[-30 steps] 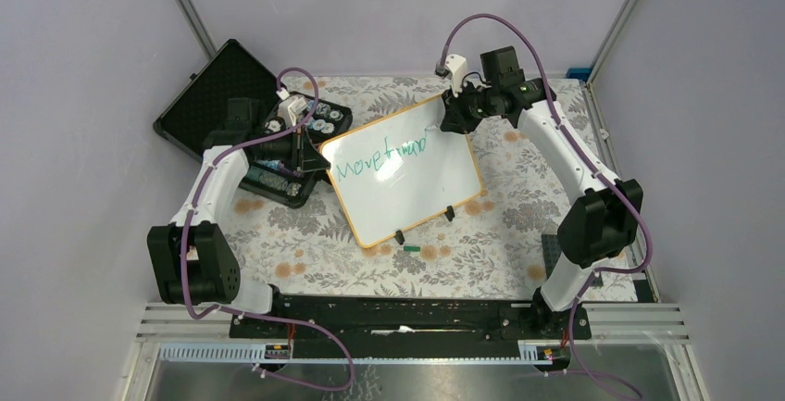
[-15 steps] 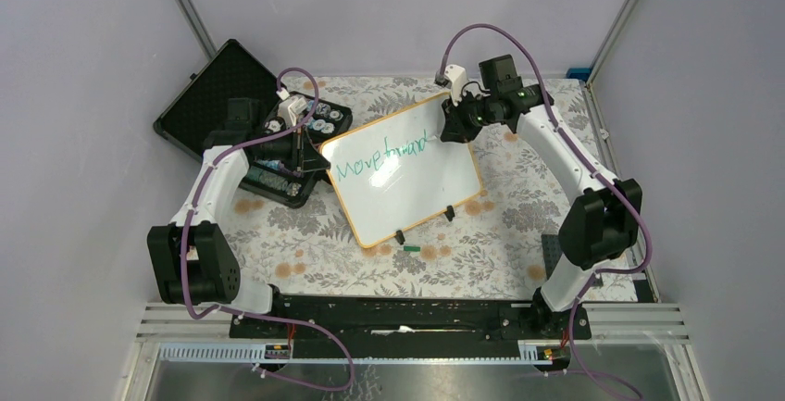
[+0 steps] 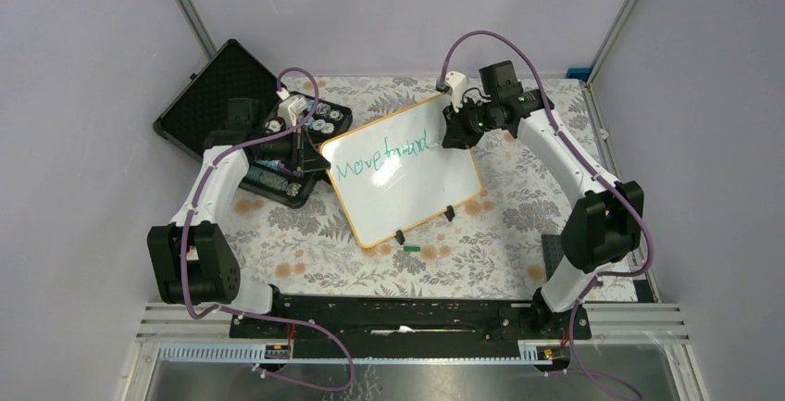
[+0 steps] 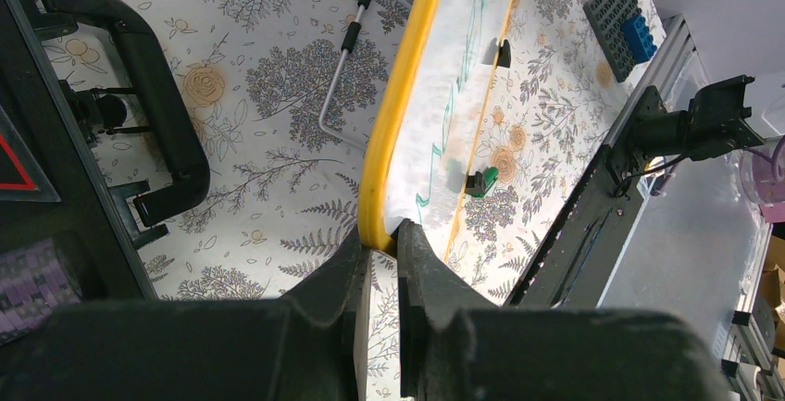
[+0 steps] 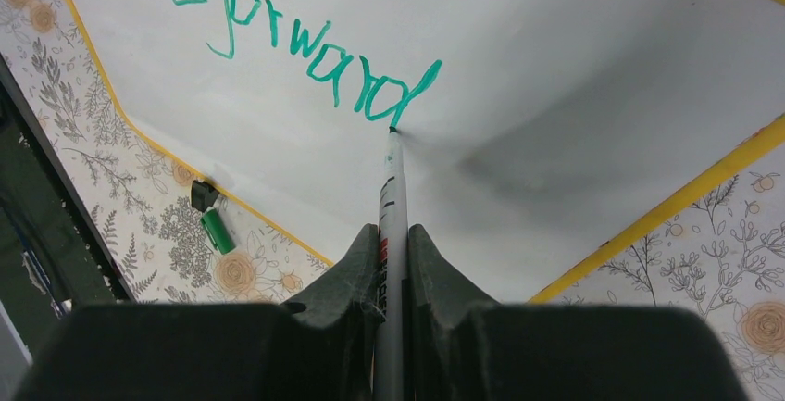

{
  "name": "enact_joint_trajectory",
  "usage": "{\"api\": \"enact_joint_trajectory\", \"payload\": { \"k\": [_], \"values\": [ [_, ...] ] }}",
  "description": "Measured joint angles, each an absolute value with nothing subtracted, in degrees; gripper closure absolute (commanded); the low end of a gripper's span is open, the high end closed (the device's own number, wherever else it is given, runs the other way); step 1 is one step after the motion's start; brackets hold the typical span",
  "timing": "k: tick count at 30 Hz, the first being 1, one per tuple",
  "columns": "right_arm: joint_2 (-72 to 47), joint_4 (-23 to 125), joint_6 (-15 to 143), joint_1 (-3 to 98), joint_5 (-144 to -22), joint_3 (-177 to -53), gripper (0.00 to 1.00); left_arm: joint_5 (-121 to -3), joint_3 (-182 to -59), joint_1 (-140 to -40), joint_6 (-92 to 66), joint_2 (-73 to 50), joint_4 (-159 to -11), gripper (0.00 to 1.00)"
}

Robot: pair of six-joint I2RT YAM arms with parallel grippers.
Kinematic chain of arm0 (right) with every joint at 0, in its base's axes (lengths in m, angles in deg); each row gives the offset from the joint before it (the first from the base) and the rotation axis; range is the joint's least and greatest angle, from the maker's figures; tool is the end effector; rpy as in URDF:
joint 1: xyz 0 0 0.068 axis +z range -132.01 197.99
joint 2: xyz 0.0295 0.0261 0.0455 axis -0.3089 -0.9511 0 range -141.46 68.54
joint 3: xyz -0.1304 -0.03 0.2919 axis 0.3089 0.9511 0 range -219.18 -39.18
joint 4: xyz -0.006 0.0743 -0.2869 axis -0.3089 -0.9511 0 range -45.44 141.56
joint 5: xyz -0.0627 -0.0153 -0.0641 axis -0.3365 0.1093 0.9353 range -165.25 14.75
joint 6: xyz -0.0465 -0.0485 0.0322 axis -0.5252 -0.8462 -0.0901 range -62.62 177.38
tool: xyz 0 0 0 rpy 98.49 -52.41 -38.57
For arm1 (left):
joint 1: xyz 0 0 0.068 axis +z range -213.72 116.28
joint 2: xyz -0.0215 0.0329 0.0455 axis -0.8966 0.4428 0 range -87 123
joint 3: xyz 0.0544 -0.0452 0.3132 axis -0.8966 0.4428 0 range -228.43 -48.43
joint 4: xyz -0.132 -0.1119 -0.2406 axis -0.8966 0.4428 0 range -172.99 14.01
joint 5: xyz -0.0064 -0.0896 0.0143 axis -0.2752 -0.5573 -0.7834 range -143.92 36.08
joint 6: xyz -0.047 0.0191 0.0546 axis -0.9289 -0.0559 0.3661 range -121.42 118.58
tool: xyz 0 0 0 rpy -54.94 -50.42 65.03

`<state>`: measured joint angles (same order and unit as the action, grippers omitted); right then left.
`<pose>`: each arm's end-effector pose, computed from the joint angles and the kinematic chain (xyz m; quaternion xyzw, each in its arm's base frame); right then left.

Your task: Write a sentence on the whiteboard

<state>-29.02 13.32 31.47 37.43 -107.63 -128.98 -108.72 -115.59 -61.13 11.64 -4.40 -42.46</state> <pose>0.4009 0.1770 0.3546 -0.4396 0.7813 0.2378 0.3738 0.3309 -0.0363 0.3160 0.2115 0.8331 -0.4006 0.3172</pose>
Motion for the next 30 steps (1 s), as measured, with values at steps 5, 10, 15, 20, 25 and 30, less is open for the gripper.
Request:
{"api": "enact_joint_trajectory", "payload": {
  "k": [5,10,15,20,25,30],
  "values": [
    [-28.6,13.3,31.2,37.4,-107.6,-128.2,1.00,-108.7,-115.6,-61.1,11.6,-4.4,-42.5,1.00],
    [-28.5,13.1,30.6,37.4,-107.6,-128.1,1.00,-108.7,-115.6,-61.1,11.6,-4.4,-42.4,1.00],
    [-28.5,11.2,29.2,37.4,-107.8,-128.1,1.00,-108.8,-115.6,-61.1,11.6,-4.4,-42.4,1.00],
    [-28.5,7.6,27.2,37.5,-109.2,-128.8,1.00,-108.8,-115.6,-61.2,11.6,-4.4,-42.4,0.95],
    [-28.0,5.2,25.5,38.1,-111.1,-129.3,1.00,-108.8,-115.6,-61.2,11.6,-4.4,-42.4,0.84],
    [-26.6,4.0,24.8,39.4,-112.7,-129.3,1.00,-107.4,-115.6,-61.7,13.0,-4.4,-43.0,0.67]
  ]
}}
